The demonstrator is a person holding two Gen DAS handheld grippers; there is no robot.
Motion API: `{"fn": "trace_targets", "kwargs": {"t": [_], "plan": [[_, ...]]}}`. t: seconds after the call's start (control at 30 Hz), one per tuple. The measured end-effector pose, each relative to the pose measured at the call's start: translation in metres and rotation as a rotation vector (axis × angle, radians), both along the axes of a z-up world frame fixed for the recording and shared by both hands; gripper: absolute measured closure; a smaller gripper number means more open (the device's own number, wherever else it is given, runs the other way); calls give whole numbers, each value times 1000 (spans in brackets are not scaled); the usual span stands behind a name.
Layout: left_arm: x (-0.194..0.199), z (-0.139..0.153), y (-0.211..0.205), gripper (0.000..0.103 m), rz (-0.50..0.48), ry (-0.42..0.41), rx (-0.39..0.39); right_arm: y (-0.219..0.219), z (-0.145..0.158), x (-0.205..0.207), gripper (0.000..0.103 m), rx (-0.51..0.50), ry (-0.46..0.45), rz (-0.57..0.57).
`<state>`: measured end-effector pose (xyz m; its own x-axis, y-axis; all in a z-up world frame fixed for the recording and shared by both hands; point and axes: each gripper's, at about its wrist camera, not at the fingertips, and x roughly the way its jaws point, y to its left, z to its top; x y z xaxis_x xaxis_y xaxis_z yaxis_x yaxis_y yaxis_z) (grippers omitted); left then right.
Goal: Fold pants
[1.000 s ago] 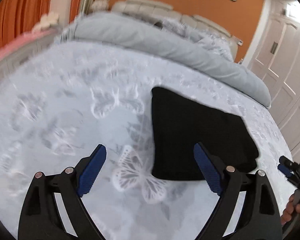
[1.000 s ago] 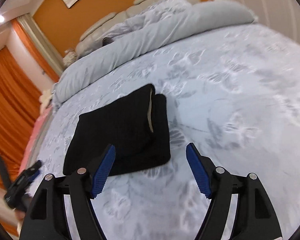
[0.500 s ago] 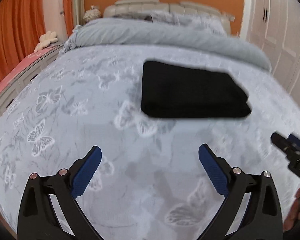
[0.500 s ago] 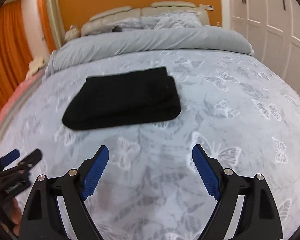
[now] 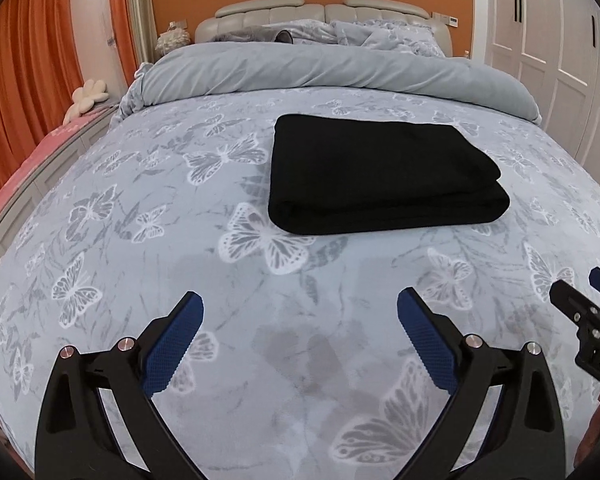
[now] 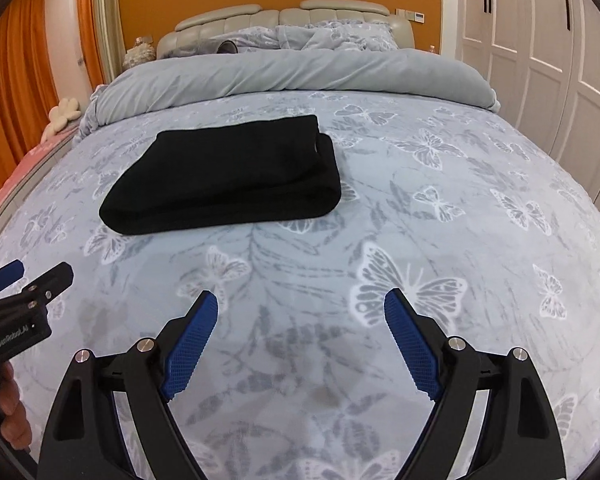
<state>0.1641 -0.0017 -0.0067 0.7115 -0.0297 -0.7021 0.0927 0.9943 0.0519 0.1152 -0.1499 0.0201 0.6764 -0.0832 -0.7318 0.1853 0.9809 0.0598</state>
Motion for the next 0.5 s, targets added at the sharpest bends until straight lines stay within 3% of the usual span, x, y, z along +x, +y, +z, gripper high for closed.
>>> {"fn": "trace_targets", "kwargs": {"t": [0.5], "plan": [[5, -15, -3, 7, 7, 25, 24, -3, -6, 3, 20, 40, 23, -16]]}}
